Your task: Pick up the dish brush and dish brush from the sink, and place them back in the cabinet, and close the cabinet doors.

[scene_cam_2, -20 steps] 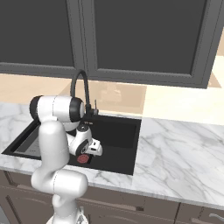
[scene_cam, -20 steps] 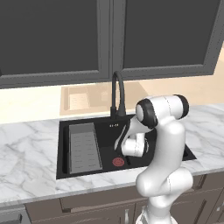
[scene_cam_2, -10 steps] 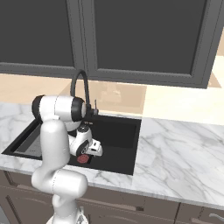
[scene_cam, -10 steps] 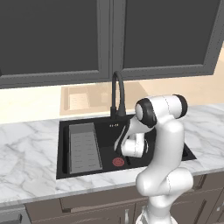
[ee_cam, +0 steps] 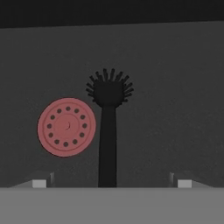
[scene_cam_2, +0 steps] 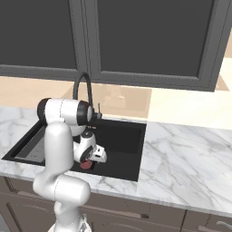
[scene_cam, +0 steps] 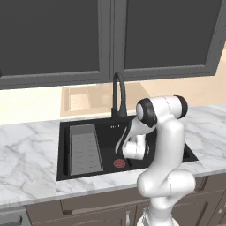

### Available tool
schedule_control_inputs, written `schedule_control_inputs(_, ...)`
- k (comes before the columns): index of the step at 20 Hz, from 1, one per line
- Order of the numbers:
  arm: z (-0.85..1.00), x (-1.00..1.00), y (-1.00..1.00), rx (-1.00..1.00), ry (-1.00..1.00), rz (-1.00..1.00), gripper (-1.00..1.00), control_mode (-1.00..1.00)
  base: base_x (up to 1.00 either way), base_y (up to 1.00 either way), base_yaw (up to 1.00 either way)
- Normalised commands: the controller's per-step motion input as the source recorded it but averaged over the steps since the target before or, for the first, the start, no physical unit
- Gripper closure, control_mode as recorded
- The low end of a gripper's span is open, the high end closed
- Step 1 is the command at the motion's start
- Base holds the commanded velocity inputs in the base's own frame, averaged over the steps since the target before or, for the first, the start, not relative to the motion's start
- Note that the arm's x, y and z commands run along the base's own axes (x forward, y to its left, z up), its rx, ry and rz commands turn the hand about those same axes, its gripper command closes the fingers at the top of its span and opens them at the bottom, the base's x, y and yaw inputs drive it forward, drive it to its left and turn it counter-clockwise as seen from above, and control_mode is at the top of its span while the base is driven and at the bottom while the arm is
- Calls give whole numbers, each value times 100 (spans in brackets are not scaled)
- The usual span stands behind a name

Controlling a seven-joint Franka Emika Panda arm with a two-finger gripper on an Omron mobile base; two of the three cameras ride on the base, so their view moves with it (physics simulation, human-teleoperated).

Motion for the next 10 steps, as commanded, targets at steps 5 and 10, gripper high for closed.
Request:
schedule_control_inputs(5, -14, 6, 2, 0, 0, 0, -100, -100, 0, 0, 0)
schedule_control_inputs(10, -14, 7, 3, 0, 0, 0, -100, -100, 0, 0, 0)
